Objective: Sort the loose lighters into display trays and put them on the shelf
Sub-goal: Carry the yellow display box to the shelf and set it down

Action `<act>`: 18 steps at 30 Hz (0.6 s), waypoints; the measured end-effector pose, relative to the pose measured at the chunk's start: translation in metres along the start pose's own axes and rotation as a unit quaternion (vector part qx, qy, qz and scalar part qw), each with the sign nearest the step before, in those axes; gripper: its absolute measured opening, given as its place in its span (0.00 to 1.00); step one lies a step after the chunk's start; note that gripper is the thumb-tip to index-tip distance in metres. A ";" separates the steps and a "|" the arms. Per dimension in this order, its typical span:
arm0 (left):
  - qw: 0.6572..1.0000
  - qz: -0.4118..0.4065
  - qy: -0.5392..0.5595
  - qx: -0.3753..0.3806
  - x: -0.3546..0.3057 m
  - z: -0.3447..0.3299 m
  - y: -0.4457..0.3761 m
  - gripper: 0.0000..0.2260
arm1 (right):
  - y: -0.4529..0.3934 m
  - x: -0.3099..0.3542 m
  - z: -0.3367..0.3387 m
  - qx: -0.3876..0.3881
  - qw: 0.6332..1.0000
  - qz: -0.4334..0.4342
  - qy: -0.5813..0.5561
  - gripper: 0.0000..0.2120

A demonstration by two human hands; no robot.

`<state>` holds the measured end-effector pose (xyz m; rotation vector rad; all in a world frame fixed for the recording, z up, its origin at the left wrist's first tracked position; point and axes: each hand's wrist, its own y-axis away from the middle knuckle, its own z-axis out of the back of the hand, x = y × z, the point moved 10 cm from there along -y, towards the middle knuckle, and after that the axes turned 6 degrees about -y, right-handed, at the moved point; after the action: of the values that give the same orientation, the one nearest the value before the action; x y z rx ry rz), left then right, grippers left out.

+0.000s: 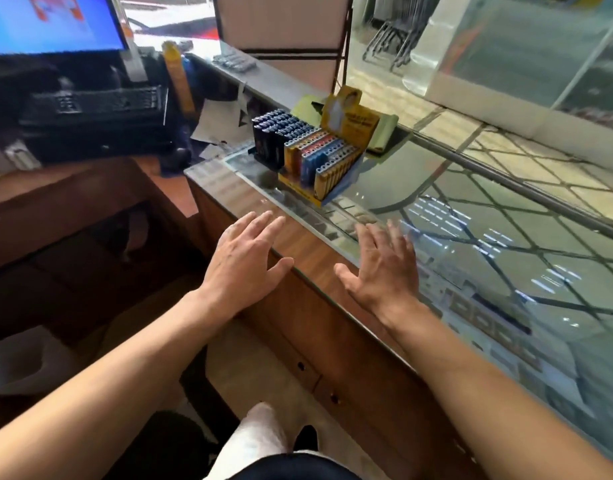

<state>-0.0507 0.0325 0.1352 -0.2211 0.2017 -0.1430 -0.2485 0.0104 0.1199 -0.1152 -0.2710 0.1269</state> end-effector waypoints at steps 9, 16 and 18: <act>0.998 -0.021 0.051 0.042 0.056 -0.036 -0.098 0.28 | -0.084 0.009 -0.039 0.012 0.996 -0.070 -0.057 0.38; 0.995 -0.033 0.062 0.076 0.092 -0.072 -0.164 0.28 | -0.131 0.010 -0.066 -0.010 0.985 -0.148 -0.085 0.36; 0.993 -0.033 0.078 0.083 0.093 -0.080 -0.177 0.27 | -0.139 0.007 -0.075 -0.006 0.980 -0.173 -0.099 0.37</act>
<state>0.0018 -0.1695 0.0829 -0.0508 0.3362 -0.2418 -0.2066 -0.1325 0.0683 -0.0665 -0.4867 -0.2100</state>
